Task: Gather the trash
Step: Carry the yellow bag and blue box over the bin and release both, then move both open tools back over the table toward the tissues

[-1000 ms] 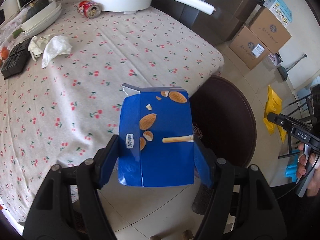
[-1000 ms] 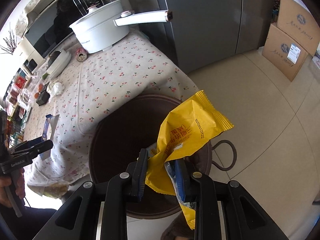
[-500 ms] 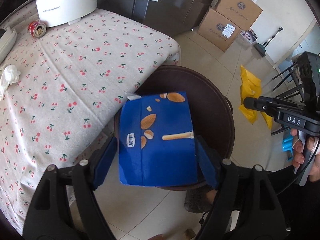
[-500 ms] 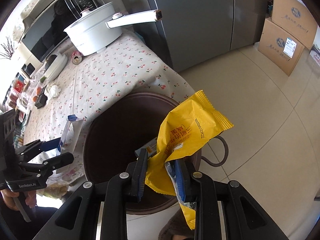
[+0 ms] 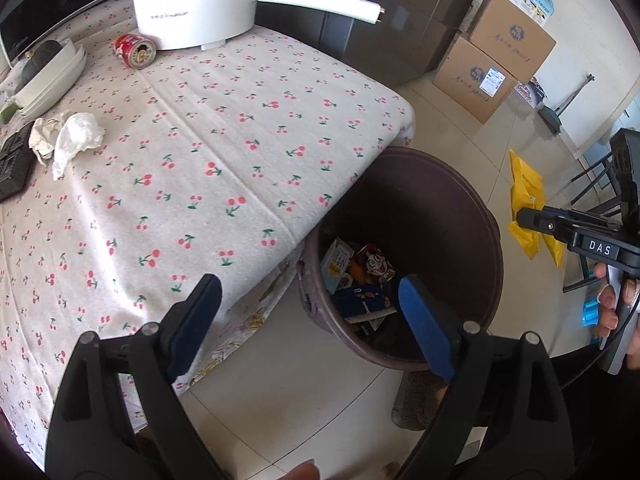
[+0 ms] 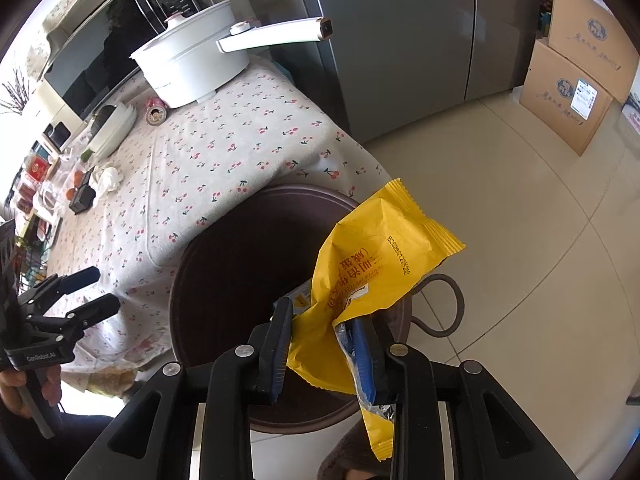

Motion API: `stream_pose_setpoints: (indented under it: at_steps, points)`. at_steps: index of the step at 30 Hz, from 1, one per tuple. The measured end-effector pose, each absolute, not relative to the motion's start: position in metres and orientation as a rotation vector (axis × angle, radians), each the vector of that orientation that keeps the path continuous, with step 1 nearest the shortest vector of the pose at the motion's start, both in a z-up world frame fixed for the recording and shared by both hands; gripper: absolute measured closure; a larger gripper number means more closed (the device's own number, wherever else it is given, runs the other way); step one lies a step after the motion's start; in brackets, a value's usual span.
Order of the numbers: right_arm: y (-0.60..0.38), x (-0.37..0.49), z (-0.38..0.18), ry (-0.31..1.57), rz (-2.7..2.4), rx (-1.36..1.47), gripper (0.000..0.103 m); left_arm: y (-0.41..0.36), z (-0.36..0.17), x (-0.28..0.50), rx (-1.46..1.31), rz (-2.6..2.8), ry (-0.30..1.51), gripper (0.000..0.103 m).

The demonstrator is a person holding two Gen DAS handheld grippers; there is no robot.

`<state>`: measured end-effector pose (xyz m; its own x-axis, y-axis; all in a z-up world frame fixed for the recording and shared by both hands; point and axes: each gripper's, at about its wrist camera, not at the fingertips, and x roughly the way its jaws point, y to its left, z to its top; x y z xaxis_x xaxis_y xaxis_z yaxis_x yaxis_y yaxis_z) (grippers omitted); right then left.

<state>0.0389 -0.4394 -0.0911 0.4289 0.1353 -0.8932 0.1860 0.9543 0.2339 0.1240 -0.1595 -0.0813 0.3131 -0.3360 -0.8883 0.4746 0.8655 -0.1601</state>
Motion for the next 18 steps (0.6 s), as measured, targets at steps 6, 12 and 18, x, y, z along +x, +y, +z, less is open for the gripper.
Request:
stream_pose_setpoints:
  at_steps: [6,12,18]
  points:
    - [-0.433,0.048,-0.087,1.128,-0.057,0.368,0.035,-0.127,-0.075,0.125,0.108,-0.473,1.118,0.013]
    - [-0.411,0.061,-0.079,1.120,-0.026,0.362,0.030,-0.091,-0.068,0.129,0.054,-0.414,1.106,0.013]
    - [-0.380,0.075,-0.071,1.113,0.011,0.326,0.029,-0.052,-0.064,0.132,0.001,-0.352,1.093,0.013]
